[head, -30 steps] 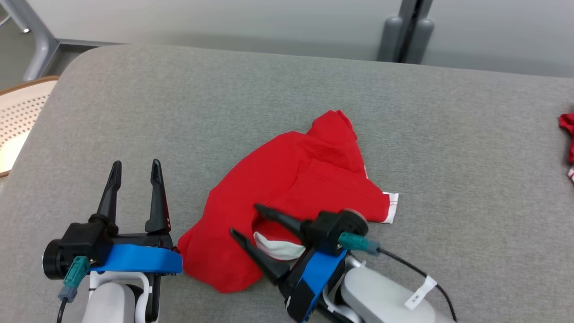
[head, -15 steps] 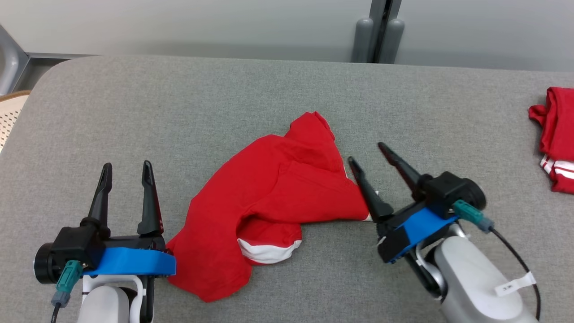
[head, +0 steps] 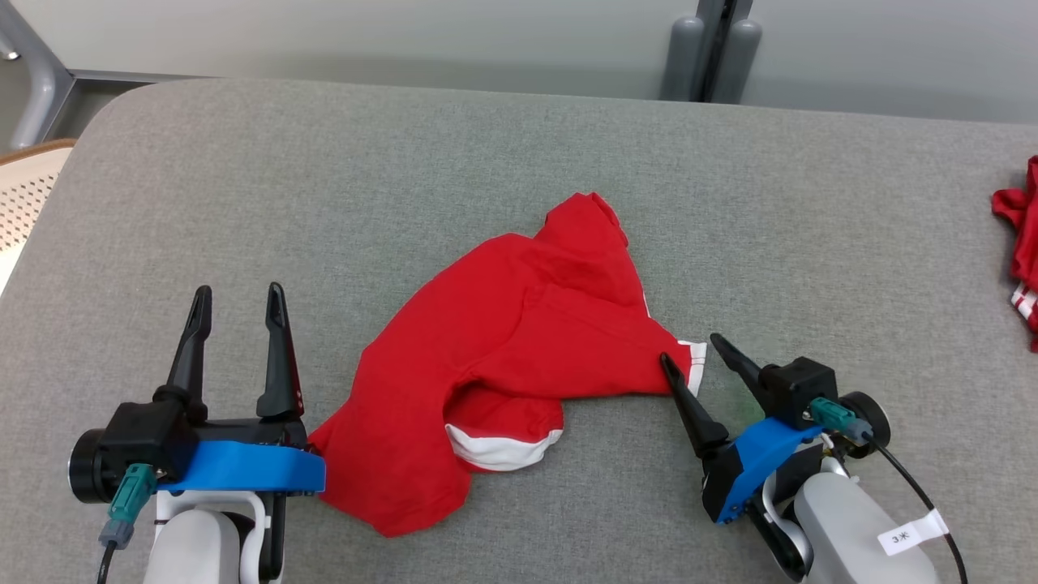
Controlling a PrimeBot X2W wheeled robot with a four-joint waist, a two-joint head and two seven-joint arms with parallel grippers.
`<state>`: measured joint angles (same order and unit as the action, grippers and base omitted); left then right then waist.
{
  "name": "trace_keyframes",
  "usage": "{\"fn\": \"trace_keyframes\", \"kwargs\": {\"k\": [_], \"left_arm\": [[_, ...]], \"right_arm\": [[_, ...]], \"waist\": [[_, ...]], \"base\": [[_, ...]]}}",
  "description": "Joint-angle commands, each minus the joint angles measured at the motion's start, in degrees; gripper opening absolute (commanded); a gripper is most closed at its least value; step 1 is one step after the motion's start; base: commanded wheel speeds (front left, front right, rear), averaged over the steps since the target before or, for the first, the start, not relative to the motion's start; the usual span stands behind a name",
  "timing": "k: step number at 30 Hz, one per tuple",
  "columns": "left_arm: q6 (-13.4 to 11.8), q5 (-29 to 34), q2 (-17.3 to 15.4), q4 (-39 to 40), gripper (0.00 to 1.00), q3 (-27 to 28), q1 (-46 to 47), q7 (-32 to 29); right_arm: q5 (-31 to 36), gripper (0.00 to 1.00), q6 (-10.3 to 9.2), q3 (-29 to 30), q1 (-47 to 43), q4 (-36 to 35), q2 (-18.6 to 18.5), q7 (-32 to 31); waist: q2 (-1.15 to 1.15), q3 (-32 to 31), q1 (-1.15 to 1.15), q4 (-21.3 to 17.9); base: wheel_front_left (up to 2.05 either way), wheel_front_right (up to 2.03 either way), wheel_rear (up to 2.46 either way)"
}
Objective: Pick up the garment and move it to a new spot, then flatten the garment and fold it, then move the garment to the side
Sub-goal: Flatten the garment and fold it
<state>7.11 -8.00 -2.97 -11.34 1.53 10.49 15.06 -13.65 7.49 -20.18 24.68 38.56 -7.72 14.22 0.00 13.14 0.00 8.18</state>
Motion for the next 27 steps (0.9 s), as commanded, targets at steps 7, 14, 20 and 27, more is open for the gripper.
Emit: {"fn": "trace_keyframes", "kwargs": {"k": [7,14,20,27], "left_arm": [[0.43,-0.29,0.12,-0.31,1.00,-0.09,0.66,0.16],[0.40,0.16,0.12,-0.75,1.00,0.49,-0.67,0.17],[0.45,0.70,0.11,-0.84,1.00,0.78,-1.65,0.17],[0.46,0.96,0.10,-0.85,1.00,0.54,-1.84,0.16]], "right_arm": [[-1.43,1.00,0.00,-2.33,2.68,6.65,1.35,0.61],[-3.93,0.00,0.01,-5.65,4.03,6.21,1.93,1.00],[-4.85,0.00,0.01,-11.71,-0.09,-5.28,2.71,0.99],[-6.99,0.00,0.01,-25.04,-5.58,-16.07,3.58,-1.56]], "waist": [[0.00,0.28,0.00,0.68],[0.00,-1.64,0.00,-0.17],[0.00,-3.80,0.00,-1.04],[0.00,-4.47,0.00,-1.41]], "base": [[0.00,0.00,0.00],[0.00,0.00,0.00],[0.00,0.00,0.00],[0.00,0.00,0.00]]}}
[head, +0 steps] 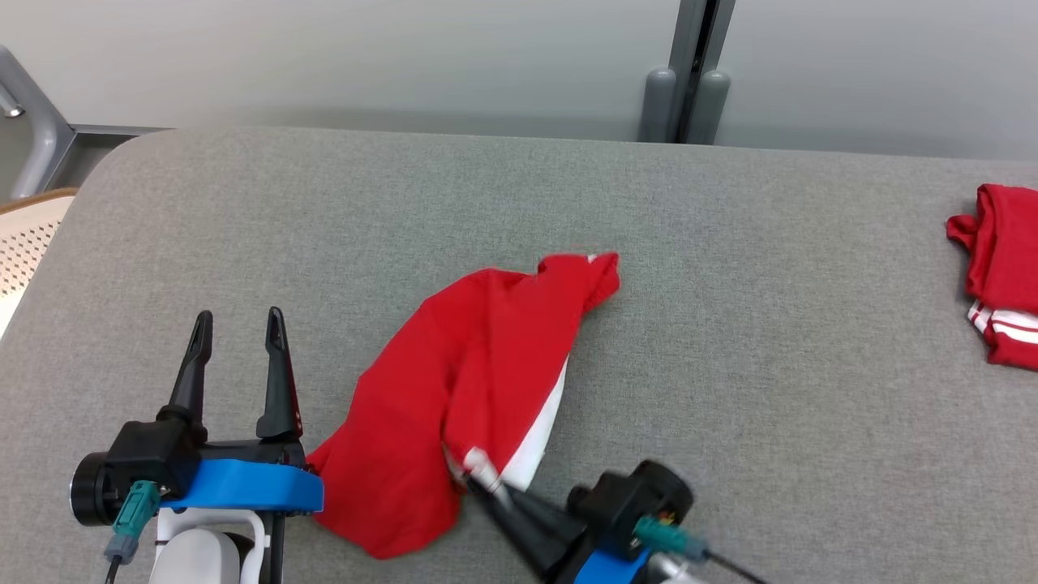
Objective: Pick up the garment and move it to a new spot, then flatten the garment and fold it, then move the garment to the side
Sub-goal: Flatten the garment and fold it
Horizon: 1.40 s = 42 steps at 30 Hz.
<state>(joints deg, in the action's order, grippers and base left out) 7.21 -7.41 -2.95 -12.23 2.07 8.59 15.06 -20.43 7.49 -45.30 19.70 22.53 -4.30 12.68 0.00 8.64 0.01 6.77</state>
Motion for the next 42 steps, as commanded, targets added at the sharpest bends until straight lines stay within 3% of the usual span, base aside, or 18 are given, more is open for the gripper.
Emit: {"fn": "trace_keyframes", "kwargs": {"k": [1,5,6,7,8,15,25,30,42], "left_arm": [[0.36,0.37,0.09,0.08,1.00,-0.01,0.11,0.17],[0.24,0.33,0.08,0.14,1.00,-0.28,0.57,0.16],[0.25,0.31,0.08,0.15,1.00,-0.27,0.68,0.16],[0.25,0.27,0.07,0.19,1.00,-0.20,0.77,0.16],[0.25,0.27,0.09,0.20,1.00,-0.16,0.82,0.16],[0.27,0.48,-0.01,0.43,1.00,0.44,0.28,0.16],[0.29,0.34,-0.01,1.06,1.00,0.66,0.65,0.16],[0.29,0.06,0.02,1.07,1.00,0.05,1.27,0.17],[0.30,-0.59,0.06,1.06,1.00,-0.52,2.74,0.16]], "right_arm": [[-0.79,0.00,0.01,-1.36,-1.15,-0.91,0.24,-0.59],[-4.40,0.00,0.01,-8.45,-2.59,-2.77,0.69,-2.89],[-6.12,0.07,0.01,-10.77,-2.70,-3.05,0.82,-3.83],[-7.20,0.35,0.01,-12.58,-2.37,-3.36,0.85,-4.23],[-8.24,1.00,-0.01,-13.37,-1.64,-3.54,0.56,-4.20],[-8.63,1.00,0.00,-10.45,1.69,-3.68,-2.19,-1.22],[-2.47,1.00,0.01,10.04,5.43,-4.53,-6.00,-0.49],[0.85,1.00,0.01,16.32,6.82,-1.47,-6.31,-2.63],[1.74,1.00,0.00,16.70,7.96,13.45,-4.59,-2.30]], "waist": [[0.00,0.09,-0.01,-0.02],[0.00,0.46,-0.01,0.29],[0.00,0.56,-0.01,0.36],[0.00,0.66,-0.01,0.39],[0.00,0.73,-0.01,0.39],[0.00,0.63,-0.01,-0.22],[0.00,1.43,-0.01,-0.73],[0.00,2.44,-0.01,0.00],[0.00,4.64,-0.01,2.36]], "base": [[0.00,0.00,0.00],[0.00,0.00,0.00],[0.00,0.00,0.00],[0.00,0.00,0.00],[0.00,0.00,0.00],[0.00,0.00,0.00],[0.00,0.00,0.00],[0.00,0.00,0.00],[0.00,0.00,0.00]]}}
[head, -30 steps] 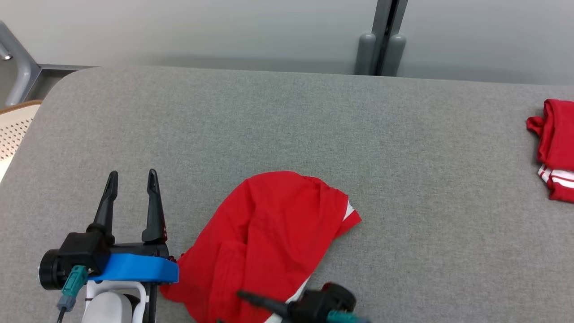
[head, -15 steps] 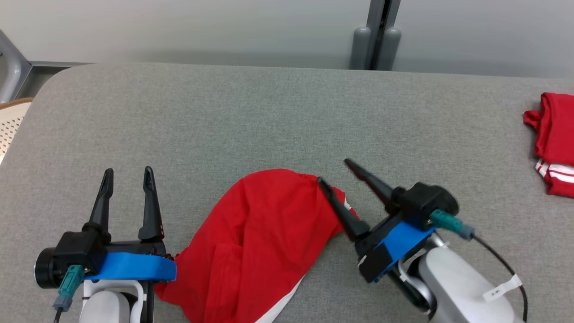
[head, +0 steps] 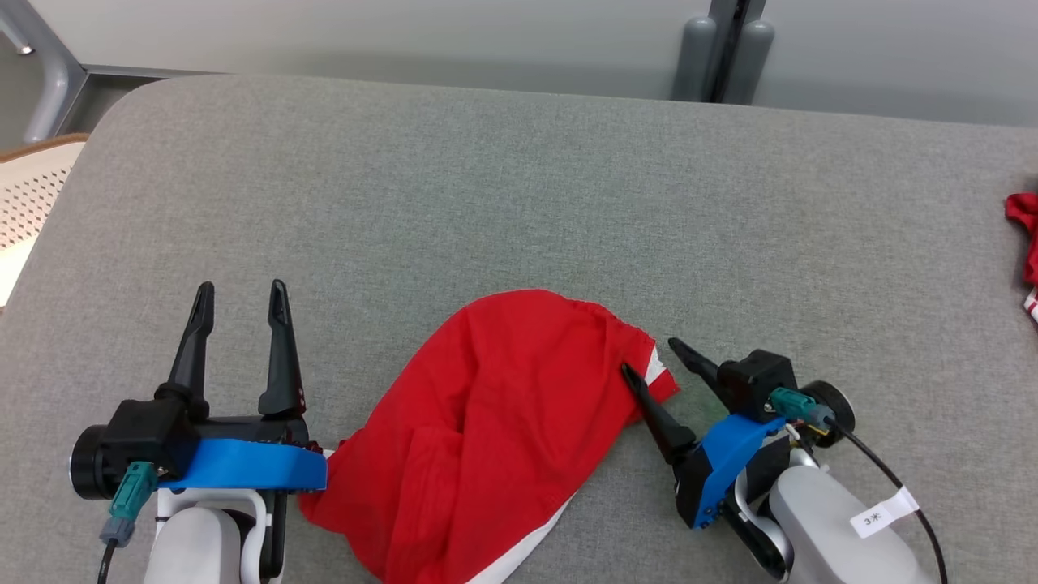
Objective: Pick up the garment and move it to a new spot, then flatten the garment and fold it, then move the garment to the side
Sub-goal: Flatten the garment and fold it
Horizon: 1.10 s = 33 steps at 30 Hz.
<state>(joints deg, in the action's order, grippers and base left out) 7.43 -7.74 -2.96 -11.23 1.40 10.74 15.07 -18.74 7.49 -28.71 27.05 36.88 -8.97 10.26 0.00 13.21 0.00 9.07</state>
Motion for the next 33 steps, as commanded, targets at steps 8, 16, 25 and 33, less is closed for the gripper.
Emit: {"fn": "trace_keyframes", "kwargs": {"k": [8,16,25,33], "left_arm": [[0.08,-0.43,0.09,-0.13,1.00,0.06,0.87,0.15],[-0.40,-0.65,0.10,-0.07,1.00,0.51,-0.64,0.16],[-0.26,-0.64,0.08,-0.33,1.00,-0.13,-1.53,0.15],[-0.23,-0.25,0.08,-0.31,1.00,-0.03,-2.12,0.15]], "right_arm": [[-1.63,1.00,0.00,-3.76,3.33,8.48,1.88,1.56],[-4.54,0.00,0.00,-3.48,6.48,10.16,0.88,4.30],[-3.95,0.00,0.00,9.18,-1.12,1.27,-5.26,4.98],[-1.75,0.00,0.00,20.33,-13.56,-6.73,-5.67,4.72]], "waist": [[0.00,0.39,0.00,0.71],[0.00,-0.81,0.00,-1.71],[0.00,-2.78,0.00,-6.06],[0.00,-3.39,0.00,-8.65]], "base": [[0.00,0.00,0.00],[0.00,0.00,0.00],[0.00,0.00,0.00],[0.00,0.00,0.00]]}}
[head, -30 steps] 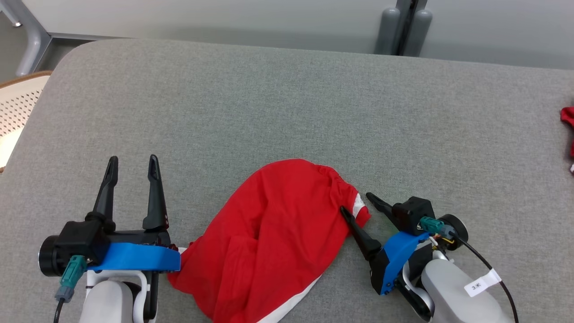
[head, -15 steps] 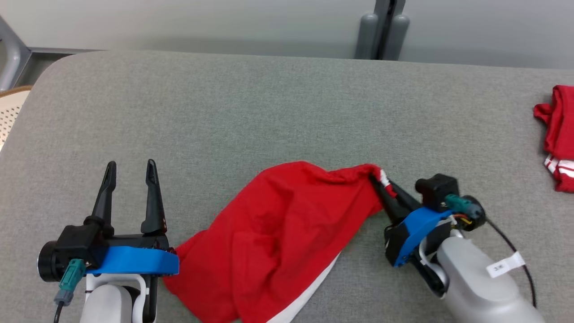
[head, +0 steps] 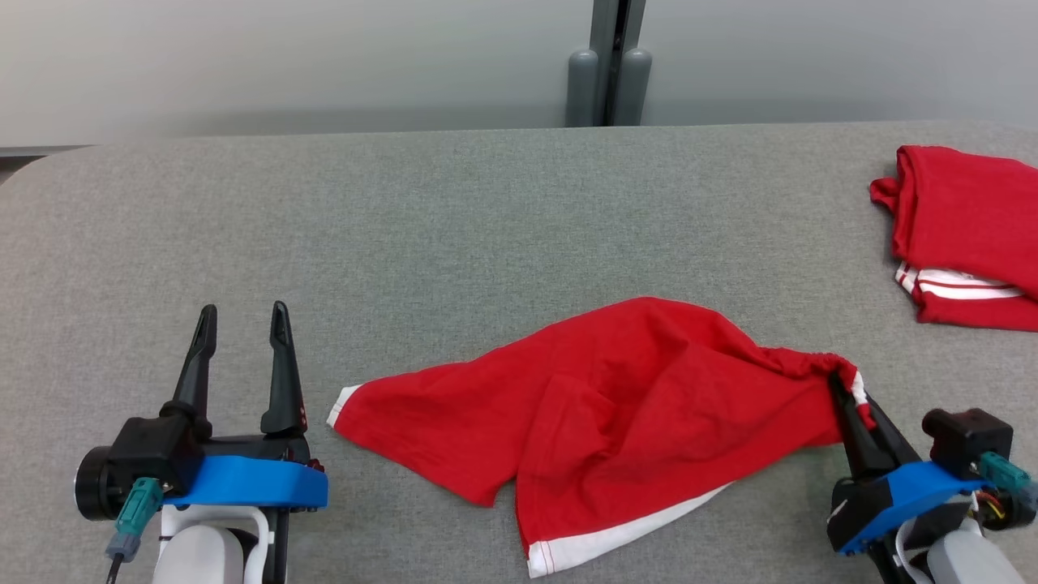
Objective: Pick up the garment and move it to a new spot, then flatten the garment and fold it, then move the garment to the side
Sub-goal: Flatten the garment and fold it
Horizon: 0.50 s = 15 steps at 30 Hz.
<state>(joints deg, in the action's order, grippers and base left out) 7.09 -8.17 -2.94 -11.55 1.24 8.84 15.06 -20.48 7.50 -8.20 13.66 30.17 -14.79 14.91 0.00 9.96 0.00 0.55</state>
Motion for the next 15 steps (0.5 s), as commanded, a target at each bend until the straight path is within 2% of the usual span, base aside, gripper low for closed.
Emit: {"fn": "trace_keyframes", "kwargs": {"k": [1,5,6,8,15], "left_arm": [[0.13,0.16,0.06,0.00,1.00,0.09,-0.25,0.17],[0.21,0.16,0.06,-0.04,1.00,-0.05,-0.18,0.16],[0.22,0.18,0.06,-0.10,1.00,-0.06,-0.23,0.17],[0.26,0.27,0.06,-0.20,1.00,-0.08,-0.24,0.16],[0.40,0.67,0.07,-0.48,1.00,-0.23,-0.14,0.16]], "right_arm": [[0.33,0.00,-0.01,0.84,-1.45,-0.89,0.51,-0.25],[1.94,0.00,-0.01,3.76,-5.53,-5.01,2.28,-2.08],[2.29,0.47,-0.01,4.38,-6.14,-6.11,2.64,-2.20],[3.19,1.00,-0.01,5.40,-6.78,-8.38,3.56,-2.54],[6.32,1.00,0.00,7.94,-6.82,-17.05,6.58,-1.18]], "waist": [[0.00,-0.18,0.00,-0.29],[0.00,-0.33,0.00,-0.87],[0.00,-0.40,0.00,-0.98],[0.00,-0.53,0.00,-1.15],[0.00,-1.30,0.00,-1.01]], "base": [[0.00,0.00,0.00],[0.00,0.00,0.00],[0.00,0.00,0.00],[0.00,0.00,0.00],[0.00,0.00,0.00]]}}
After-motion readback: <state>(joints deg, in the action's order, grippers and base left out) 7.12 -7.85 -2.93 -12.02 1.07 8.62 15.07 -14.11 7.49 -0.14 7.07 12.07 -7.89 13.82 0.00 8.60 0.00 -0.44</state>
